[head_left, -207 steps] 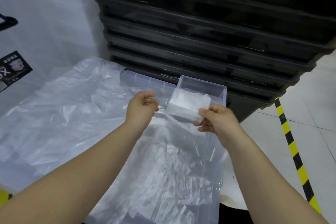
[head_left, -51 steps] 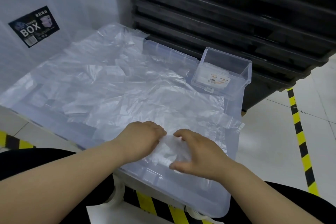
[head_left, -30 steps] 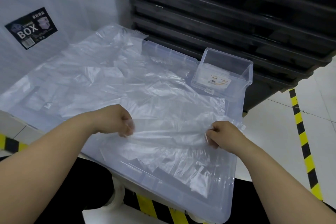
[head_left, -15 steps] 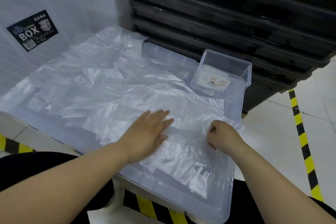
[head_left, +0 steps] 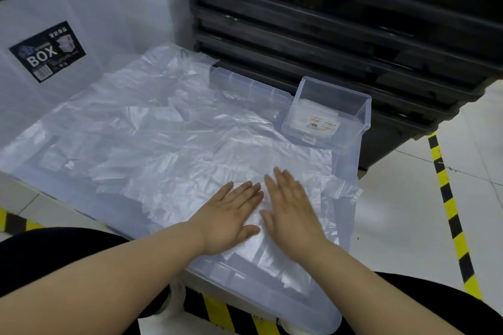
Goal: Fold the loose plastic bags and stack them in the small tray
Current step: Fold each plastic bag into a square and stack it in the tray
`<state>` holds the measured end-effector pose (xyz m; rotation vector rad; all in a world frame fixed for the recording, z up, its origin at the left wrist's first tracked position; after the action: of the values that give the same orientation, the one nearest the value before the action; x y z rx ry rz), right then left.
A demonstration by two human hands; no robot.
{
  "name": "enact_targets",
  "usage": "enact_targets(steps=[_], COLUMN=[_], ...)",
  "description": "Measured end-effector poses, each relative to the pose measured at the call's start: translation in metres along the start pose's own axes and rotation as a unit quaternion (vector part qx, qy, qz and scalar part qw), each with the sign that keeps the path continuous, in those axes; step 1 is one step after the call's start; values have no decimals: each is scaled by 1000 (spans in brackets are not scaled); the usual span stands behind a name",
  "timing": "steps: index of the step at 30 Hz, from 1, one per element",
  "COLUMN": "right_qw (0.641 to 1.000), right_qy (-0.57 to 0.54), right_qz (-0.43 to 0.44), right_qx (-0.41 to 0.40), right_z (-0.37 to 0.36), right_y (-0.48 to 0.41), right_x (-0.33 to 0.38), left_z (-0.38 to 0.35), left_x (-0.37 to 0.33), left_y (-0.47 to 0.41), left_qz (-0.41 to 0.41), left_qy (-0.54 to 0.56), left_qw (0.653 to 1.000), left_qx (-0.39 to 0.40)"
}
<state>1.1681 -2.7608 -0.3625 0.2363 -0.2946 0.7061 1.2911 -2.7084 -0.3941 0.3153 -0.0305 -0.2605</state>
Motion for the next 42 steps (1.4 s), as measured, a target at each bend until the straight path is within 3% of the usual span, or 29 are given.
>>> enact_targets(steps=[3, 9, 18, 26, 30, 33, 37, 42], right_qw=[992, 990, 992, 959, 942, 932, 926, 932], right_qy=[-34, -2, -28, -209, -245, -272, -272, -230], right_qz=[-11, -93, -98, -150, -198, -230, -261, -280], right_qx=[124, 110, 77, 121, 111, 71, 36, 31], right_z=[-14, -1, 26, 51, 52, 51, 46, 39], right_y=[5, 10, -3, -5, -10, -12, -14, -18], right_x=[-5, -23, -38, -51, -60, -67, -68, -67], left_z=[1, 16, 37, 50, 50, 47, 45, 46], left_x=[3, 24, 34, 44, 64, 76, 80, 65], left_y=[-3, -6, -7, 21, 25, 23, 17, 9], left_qz=[12, 66, 95, 102, 145, 197, 279, 324], left_qy=[1, -9, -16, 127, 242, 301, 328, 84], left_qw=[1000, 997, 995, 981, 953, 930, 902, 932], left_qx=[-21, -38, -38, 109, 114, 81, -23, -137])
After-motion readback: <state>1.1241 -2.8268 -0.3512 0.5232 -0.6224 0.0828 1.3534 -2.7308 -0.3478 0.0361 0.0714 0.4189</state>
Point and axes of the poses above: each hand's wrist, its own y-axis away from the middle knuckle, its own z-axis out of the back of the hand, x = y × z, the point moved 2 cm from there along -y, towards the middle knuckle, and after that the axes turned 13 degrees about -y, right-handed, at the moved point
